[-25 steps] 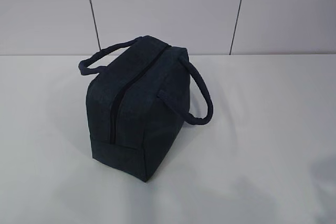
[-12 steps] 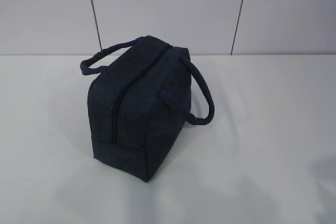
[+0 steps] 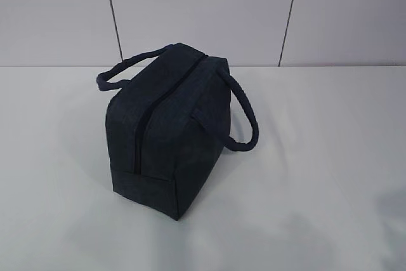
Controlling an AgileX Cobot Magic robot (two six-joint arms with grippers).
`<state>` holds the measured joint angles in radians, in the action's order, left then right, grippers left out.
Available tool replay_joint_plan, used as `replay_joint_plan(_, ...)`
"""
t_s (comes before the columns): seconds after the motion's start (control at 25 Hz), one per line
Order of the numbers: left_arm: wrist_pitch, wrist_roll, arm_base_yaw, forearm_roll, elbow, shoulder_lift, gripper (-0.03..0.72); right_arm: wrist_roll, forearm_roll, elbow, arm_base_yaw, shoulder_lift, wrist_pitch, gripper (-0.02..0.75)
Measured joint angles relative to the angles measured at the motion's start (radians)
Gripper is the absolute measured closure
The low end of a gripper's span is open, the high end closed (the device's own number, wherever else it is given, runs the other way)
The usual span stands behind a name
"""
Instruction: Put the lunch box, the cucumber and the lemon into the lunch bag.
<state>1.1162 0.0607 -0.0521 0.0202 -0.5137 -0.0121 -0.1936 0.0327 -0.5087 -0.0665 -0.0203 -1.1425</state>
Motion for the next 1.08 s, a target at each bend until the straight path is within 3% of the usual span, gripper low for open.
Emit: replay_joint_plan(1.08,0.000,0.000,0.000,-0.002,0.000,0.000,0.454,0.000,0.002,0.000,0.000,0.000,0.000,0.211)
